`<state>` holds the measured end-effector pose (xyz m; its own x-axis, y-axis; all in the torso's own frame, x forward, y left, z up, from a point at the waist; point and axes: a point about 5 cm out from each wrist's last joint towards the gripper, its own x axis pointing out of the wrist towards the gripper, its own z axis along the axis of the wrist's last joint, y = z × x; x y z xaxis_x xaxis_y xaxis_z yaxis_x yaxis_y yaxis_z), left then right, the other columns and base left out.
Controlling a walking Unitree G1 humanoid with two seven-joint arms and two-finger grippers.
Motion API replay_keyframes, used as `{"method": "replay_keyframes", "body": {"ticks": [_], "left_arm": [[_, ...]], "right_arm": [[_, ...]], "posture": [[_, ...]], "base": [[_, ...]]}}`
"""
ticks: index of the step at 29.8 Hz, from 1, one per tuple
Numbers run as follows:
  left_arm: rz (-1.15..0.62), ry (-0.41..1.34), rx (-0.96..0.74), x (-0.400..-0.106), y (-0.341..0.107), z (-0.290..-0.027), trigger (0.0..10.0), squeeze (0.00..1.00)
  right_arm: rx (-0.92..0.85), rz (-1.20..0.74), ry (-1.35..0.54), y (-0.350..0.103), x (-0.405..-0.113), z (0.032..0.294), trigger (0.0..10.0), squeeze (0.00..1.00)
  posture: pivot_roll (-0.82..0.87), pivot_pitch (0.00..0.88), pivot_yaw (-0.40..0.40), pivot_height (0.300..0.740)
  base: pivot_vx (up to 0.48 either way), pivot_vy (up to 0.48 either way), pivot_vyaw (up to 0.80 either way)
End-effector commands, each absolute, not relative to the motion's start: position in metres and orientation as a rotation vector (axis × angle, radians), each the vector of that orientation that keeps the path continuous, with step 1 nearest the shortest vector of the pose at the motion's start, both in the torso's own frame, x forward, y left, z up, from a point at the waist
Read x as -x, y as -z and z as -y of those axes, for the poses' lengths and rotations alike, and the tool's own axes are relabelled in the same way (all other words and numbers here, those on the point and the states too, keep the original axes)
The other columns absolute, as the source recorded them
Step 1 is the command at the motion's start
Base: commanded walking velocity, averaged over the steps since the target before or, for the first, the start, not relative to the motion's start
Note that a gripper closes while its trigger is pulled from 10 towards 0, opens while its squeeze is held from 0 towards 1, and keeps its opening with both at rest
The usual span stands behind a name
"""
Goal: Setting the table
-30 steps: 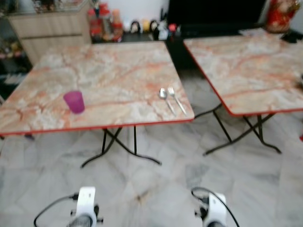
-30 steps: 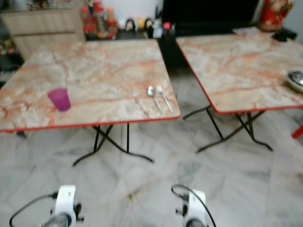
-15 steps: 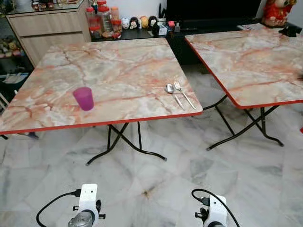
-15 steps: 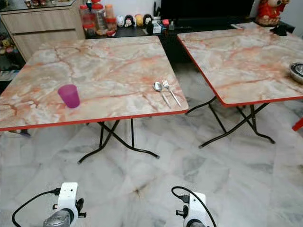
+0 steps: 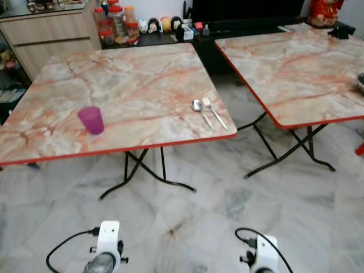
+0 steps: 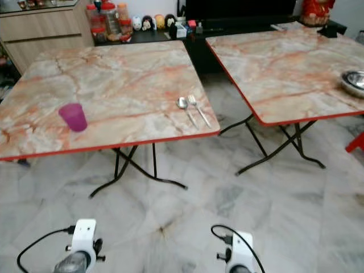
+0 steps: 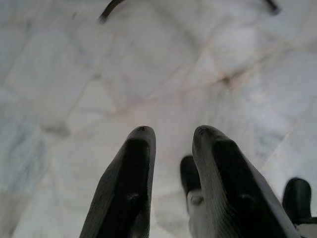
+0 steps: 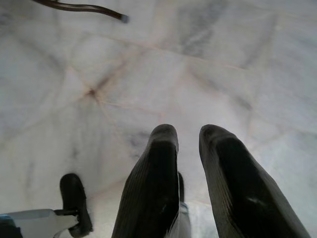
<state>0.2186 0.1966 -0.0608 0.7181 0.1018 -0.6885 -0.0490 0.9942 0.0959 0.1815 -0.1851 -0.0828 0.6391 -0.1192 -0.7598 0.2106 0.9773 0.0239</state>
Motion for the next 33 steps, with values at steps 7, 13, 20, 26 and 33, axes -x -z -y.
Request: {"method": "replay_keyframes", "body": {"ticks": [7,13,20,26,33], "left_arm": [[-0.805,-0.089,-0.084,-0.2108,0.0659,-0.1979,10.0,0.0],[-0.809,-0.084,-0.084,-0.2096,0.0669,-0.1964,10.0,0.0],[-0.811,-0.079,-0.087,-0.2089,0.0673,-0.196,10.0,0.0],[-0.813,-0.078,-0.088,-0.2085,0.0674,-0.1967,10.0,0.0],[-0.812,-0.073,-0.092,-0.2088,0.0673,-0.1964,10.0,0.0]], "right_arm": [[-0.121,-0.849,0.182,0.0819,-0.1837,0.1834,10.0,0.0],[-0.109,-0.85,0.18,0.0817,-0.184,0.1842,10.0,0.0],[-0.11,-0.852,0.19,0.082,-0.183,0.1849,10.0,0.0],[-0.109,-0.854,0.188,0.0824,-0.1824,0.1844,10.0,0.0],[-0.102,-0.855,0.177,0.0821,-0.1835,0.1833,10.0,0.0]], "posture": [[0.01,0.0,0.008,0.74],[0.01,0.0,0.007,0.74],[0.01,0.0,0.007,0.74],[0.01,0.0,0.008,0.74],[0.01,0.0,0.012,0.74]], "base": [[0.0,0.0,0.0],[0.081,0.0,0.0],[0.288,0.0,0.34],[0.307,0.0,0.0],[0.318,0.0,0.0]]}}
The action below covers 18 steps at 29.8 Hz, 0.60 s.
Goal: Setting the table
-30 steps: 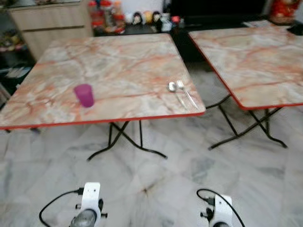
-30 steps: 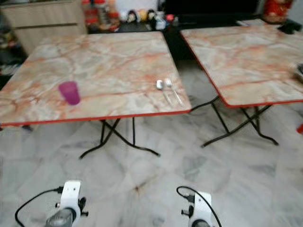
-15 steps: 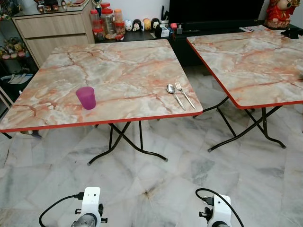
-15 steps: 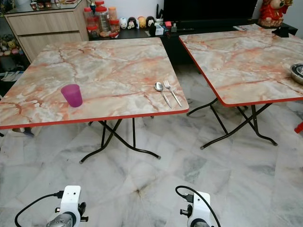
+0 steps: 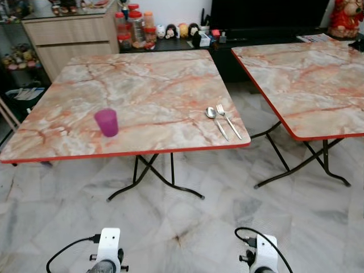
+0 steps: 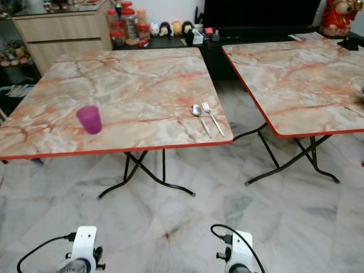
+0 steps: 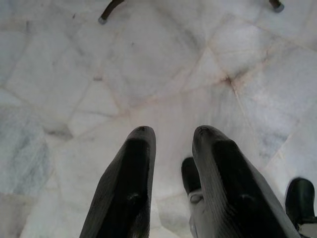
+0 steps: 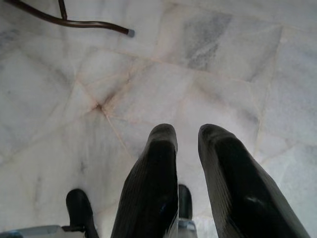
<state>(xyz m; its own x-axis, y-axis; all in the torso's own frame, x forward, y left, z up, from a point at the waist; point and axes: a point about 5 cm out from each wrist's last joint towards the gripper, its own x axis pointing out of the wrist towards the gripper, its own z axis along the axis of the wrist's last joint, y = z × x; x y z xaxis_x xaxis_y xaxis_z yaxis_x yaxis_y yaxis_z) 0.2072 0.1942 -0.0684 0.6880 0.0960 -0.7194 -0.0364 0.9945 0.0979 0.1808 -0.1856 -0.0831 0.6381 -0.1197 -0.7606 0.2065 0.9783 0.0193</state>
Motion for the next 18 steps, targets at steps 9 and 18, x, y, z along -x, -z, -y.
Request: {"method": "replay_keyframes", "body": {"ticks": [9,18], "left_arm": [[-0.816,-0.065,-0.099,-0.2078,0.0678,-0.1971,10.0,0.0],[-0.815,-0.057,-0.102,-0.2087,0.0675,-0.1958,10.0,0.0]], "right_arm": [[-0.095,-0.858,0.171,0.0825,-0.1828,0.1828,10.0,0.0],[-0.088,-0.86,0.17,0.0826,-0.1823,0.1838,10.0,0.0]], "posture": [[0.01,0.0,0.017,0.74],[0.0,0.0,0.015,0.74]], "base": [[0.322,0.0,0.18],[0.322,0.0,0.26]]}}
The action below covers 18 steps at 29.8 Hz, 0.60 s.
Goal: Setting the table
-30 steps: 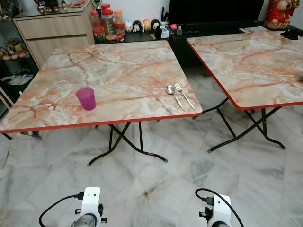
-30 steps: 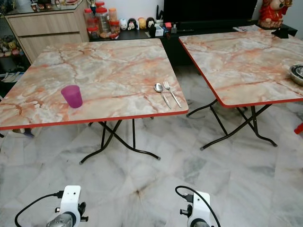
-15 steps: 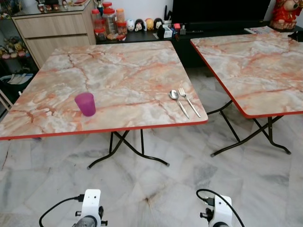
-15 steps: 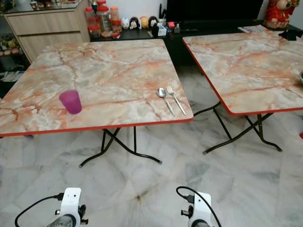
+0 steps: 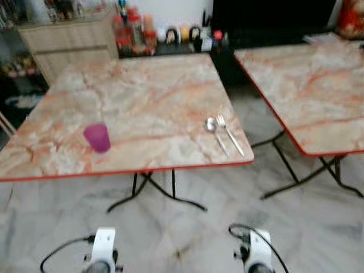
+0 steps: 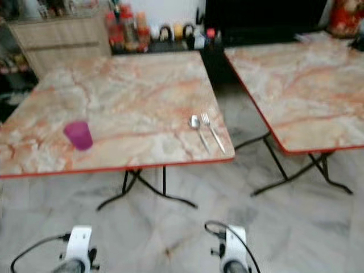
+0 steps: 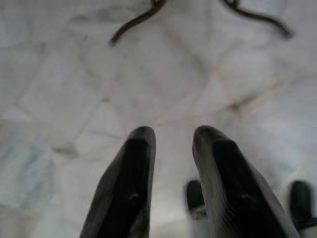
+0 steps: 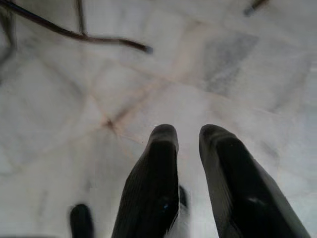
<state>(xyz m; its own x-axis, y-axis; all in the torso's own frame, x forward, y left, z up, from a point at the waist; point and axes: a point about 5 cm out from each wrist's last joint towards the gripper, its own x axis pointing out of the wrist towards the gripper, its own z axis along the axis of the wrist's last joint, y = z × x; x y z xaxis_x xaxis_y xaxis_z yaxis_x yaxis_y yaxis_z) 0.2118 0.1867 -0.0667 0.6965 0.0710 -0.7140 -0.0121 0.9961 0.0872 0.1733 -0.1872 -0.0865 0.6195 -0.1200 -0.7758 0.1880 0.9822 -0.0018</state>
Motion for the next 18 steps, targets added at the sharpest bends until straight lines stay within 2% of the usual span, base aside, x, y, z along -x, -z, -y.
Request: {"method": "replay_keyframes", "body": {"ticks": [1,18], "left_arm": [[-0.814,-0.057,-0.101,-0.2088,0.0674,-0.1956,10.0,0.0],[-0.819,-0.067,-0.085,-0.2077,0.0683,-0.1947,10.0,0.0]], "right_arm": [[-0.089,-0.861,0.172,0.0827,-0.1822,0.184,10.0,0.0],[-0.097,-0.861,0.177,0.0828,-0.1819,0.1843,10.0,0.0]], "posture": [[0.0,0.0,0.015,0.74],[0.01,0.0,0.007,0.74]], "base": [[0.322,0.0,0.59],[0.322,0.0,0.03]]}}
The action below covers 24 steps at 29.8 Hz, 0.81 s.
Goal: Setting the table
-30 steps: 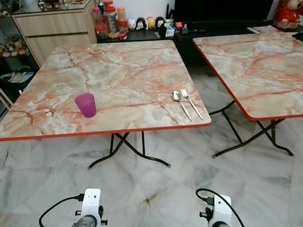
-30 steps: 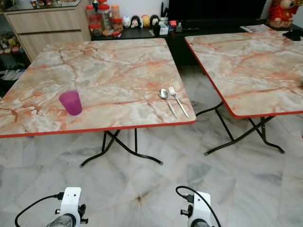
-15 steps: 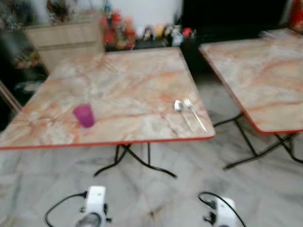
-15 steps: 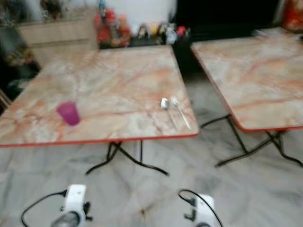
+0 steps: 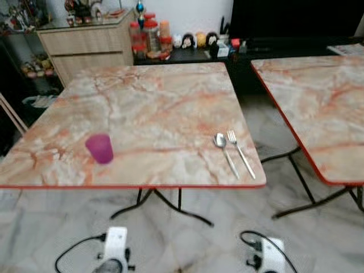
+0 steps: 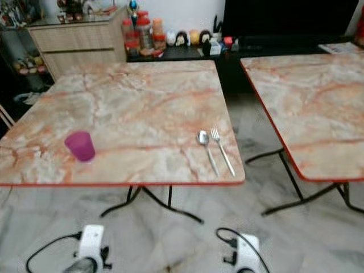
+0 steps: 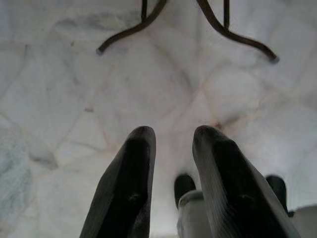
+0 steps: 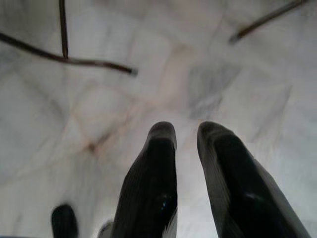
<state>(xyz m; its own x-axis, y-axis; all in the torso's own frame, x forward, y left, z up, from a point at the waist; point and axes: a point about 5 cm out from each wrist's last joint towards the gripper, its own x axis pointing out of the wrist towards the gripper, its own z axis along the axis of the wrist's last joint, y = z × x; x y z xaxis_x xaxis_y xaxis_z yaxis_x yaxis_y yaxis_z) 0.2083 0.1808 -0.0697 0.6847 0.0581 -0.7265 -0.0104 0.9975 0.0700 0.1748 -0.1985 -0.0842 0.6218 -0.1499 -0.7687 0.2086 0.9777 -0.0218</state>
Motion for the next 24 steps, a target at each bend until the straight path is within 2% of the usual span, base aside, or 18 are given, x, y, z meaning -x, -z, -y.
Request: {"method": "replay_keyframes", "body": {"ticks": [1,13,24], "left_arm": [[-0.819,-0.067,-0.085,-0.2077,0.0683,-0.1948,10.0,0.0],[-0.815,-0.067,-0.067,-0.2093,0.0682,-0.1893,10.0,0.0],[-0.828,-0.076,-0.064,-0.2064,0.0699,-0.19,10.0,0.0]], "right_arm": [[-0.097,-0.862,0.177,0.0828,-0.1818,0.1843,10.0,0.0],[-0.085,-0.858,0.178,0.0815,-0.1831,0.1901,10.0,0.0],[-0.068,-0.865,0.165,0.082,-0.1824,0.19,10.0,0.0]], "posture": [[0.01,0.0,0.007,0.74],[0.0,0.0,-0.012,0.74],[0.0,0.0,-0.014,0.74]], "base": [[0.322,0.0,0.0],[0.322,0.0,0.0],[0.0,0.0,0.0]]}}
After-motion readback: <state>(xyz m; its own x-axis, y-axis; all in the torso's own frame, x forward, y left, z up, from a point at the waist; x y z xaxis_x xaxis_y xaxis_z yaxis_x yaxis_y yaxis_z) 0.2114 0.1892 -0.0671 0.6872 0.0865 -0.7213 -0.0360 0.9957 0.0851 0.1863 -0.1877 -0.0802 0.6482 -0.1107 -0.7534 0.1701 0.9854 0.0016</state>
